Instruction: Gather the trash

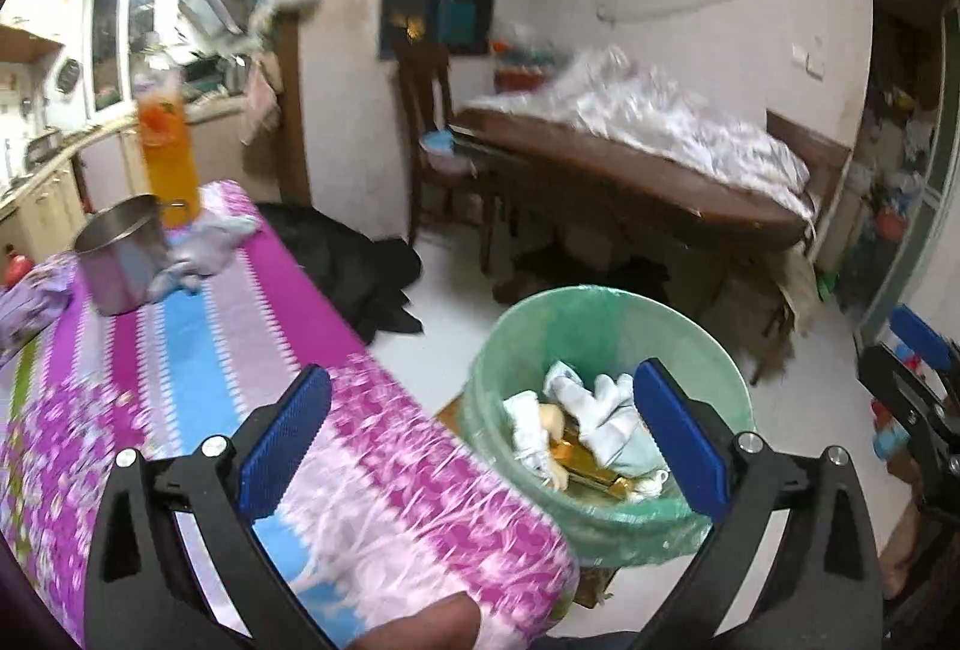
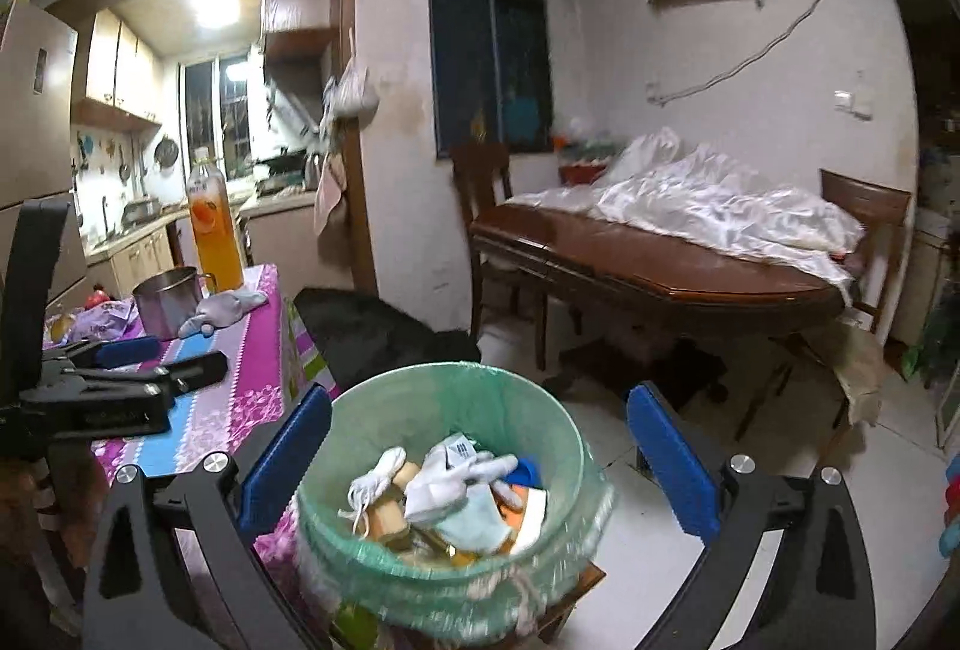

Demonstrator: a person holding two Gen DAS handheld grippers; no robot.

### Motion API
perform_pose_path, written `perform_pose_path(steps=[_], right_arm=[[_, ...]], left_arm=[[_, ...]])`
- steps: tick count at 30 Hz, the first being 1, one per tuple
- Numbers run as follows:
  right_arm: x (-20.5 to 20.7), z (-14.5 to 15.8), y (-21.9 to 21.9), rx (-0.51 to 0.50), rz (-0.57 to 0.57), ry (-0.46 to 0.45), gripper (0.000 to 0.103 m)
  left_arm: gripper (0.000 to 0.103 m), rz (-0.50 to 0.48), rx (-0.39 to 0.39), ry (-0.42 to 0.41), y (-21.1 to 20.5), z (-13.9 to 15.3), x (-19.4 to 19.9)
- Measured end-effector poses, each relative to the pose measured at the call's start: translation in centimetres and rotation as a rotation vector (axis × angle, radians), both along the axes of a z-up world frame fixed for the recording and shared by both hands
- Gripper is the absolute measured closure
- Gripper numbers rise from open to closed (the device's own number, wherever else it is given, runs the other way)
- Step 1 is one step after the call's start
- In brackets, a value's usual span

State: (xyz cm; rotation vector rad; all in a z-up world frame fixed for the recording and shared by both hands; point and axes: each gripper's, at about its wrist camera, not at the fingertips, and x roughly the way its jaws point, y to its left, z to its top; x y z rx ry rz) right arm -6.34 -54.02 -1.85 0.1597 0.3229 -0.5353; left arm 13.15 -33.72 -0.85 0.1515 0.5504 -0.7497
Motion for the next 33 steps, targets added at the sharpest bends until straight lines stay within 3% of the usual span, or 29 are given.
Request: perform_pose_path(steps=[4,10,15,21,33], right_arm=[[-4.6,-1.1,3.8,-0.08,-0.063,-0.03,0.004],[-11.7,-2.7,8.1,-0.088,-0.129,-0.106,0.004],[-15.7,-4.8,10.4,-0.082,-0.122,-0.09,0.004],[-18.2,-5.9,11.9,-0.08,-0.115,-0.113,0.004],[-19.4,-5.3,12.4,-0.084,-0.104,-0.145,0.004]], left_arm=[[0.006,0.028,-0.049,-0.075,3.6,0.0,-3.2],[0.006,0.052,-0.12,-0.188,7.9,-1.5,-10.2],[0.006,-0.01,-0.107,-0.193,9.0,-3.3,-14.8],[0.006,-0.028,-0.11,-0.227,9.7,-3.7,-17.9],[0.006,-0.022,-0.133,-0.262,10.7,-2.7,-19.6]])
